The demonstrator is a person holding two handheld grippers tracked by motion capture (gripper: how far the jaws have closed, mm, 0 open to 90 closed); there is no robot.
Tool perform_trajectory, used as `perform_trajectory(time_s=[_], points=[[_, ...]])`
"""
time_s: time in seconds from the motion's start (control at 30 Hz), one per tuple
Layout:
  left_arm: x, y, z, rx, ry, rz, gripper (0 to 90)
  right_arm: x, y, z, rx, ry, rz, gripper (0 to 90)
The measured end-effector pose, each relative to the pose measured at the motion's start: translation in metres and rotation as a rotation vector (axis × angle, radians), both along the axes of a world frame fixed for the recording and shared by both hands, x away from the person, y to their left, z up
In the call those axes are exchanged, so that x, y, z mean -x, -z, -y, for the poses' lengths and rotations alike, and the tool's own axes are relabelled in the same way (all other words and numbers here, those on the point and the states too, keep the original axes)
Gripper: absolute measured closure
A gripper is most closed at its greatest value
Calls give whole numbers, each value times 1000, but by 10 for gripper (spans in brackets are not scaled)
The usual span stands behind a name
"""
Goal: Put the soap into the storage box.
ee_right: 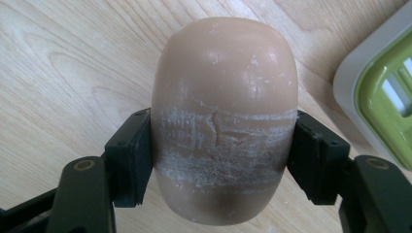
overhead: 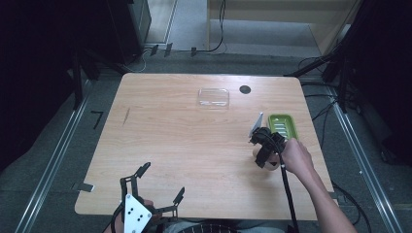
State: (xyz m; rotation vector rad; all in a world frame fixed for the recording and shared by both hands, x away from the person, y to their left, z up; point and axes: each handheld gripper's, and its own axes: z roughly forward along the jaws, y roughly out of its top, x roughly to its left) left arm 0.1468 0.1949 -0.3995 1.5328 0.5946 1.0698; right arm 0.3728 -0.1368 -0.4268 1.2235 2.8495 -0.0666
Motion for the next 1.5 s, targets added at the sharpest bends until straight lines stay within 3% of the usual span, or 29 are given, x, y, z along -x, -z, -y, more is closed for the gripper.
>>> perform_trajectory(time_s=[0.8,1.5], points=[[0,0,0,-1,1,-1,0,-5,-2,26,5,44,-15,335],[0,0,1,-2,1,-1,0,-14,-6,53,-9,130,-6,336]])
